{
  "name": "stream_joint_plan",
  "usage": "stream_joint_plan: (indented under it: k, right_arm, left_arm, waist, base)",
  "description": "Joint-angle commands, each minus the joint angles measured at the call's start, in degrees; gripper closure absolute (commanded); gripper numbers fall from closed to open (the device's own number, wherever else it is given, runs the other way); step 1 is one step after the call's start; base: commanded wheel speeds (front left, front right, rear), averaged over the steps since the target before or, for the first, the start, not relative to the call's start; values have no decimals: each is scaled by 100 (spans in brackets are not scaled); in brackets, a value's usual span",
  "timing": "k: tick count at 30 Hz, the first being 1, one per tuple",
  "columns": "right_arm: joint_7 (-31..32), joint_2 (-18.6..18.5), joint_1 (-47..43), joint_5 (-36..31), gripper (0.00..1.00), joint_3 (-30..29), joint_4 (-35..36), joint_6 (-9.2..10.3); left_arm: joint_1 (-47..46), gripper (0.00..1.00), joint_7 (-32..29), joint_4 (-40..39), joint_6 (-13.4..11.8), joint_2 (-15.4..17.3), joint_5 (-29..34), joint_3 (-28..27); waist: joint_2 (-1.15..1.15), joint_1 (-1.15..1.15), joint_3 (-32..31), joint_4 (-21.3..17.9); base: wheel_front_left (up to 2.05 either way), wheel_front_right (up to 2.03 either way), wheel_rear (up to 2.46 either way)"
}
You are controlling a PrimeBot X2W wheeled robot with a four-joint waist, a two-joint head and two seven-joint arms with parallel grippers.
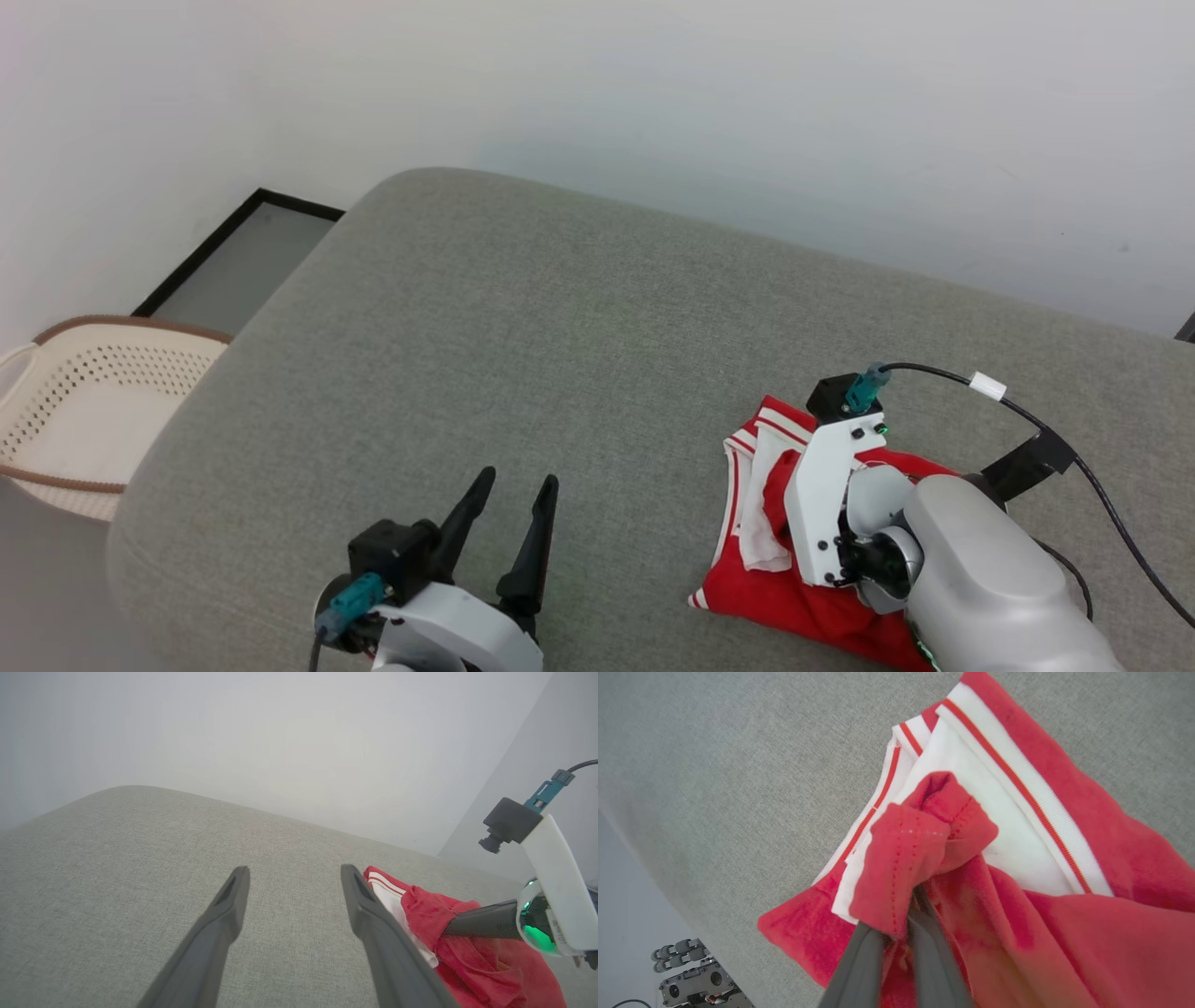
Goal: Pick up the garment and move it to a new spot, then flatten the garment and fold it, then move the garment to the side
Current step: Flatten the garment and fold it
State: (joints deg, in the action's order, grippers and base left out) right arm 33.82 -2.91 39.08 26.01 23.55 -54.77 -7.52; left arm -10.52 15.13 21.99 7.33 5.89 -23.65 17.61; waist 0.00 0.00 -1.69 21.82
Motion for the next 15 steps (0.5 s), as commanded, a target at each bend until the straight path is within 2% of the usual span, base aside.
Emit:
stream_joint_plan:
  k: [1,2,10,15]
  right_arm:
    - [-43,5,76,94,6,70,-58,7]
    - [-70,5,124,134,0,110,-111,7]
    - [-79,4,531,688,0,516,-122,7]
    - [-155,6,744,1396,0,716,304,7]
  left_arm:
    - [-46,0,-2,19,23,16,-14,-4]
    - [-46,0,-2,24,23,26,-23,-9]
    - [21,0,-2,31,23,90,-35,-103]
    - [91,0,-2,-11,23,140,13,-176]
  waist:
    - [0,0,-7,-9]
    - [0,0,-13,-21]
    - [0,0,-103,-277]
    - [0,0,-171,-564]
  base:
    - [0,0,0]
    - [0,0,0]
    - [0,0,0]
    - [0,0,0]
